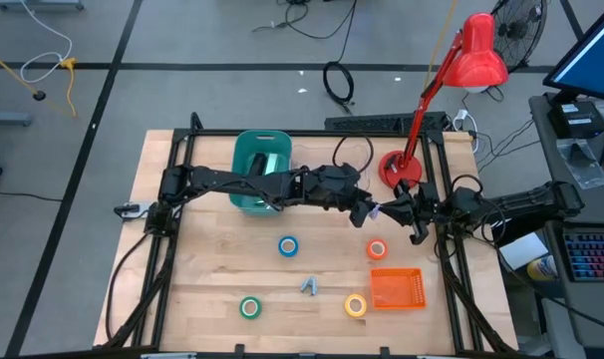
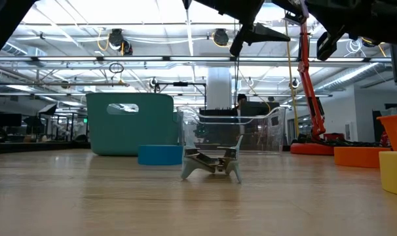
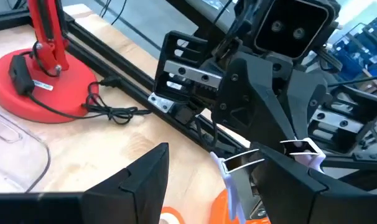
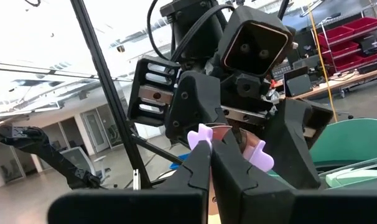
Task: Pick and place Stapler, Stapler remover, tape
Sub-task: Put the purple staple remover into the orange bin
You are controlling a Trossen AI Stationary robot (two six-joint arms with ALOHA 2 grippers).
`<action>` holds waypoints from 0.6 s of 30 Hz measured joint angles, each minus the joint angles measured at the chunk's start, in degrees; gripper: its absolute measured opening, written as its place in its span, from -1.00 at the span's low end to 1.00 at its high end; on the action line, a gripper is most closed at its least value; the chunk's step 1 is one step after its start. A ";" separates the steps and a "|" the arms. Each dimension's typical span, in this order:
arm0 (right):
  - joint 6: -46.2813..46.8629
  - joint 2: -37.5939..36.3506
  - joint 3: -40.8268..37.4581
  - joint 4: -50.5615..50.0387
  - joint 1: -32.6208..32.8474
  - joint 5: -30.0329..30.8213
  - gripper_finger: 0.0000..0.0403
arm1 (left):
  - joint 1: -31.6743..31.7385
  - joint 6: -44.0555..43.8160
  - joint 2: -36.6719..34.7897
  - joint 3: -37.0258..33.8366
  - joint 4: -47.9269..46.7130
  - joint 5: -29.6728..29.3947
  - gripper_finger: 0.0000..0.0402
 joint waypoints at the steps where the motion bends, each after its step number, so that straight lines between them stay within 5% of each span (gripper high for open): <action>1: -0.03 0.02 0.00 -0.05 0.00 0.03 -1.00 | 0.02 0.13 0.00 0.00 -0.06 -0.16 0.12; 18: -1.01 0.06 -0.02 -2.61 -0.04 4.84 -1.00 | 0.57 2.31 -0.70 0.09 -7.11 -2.78 0.12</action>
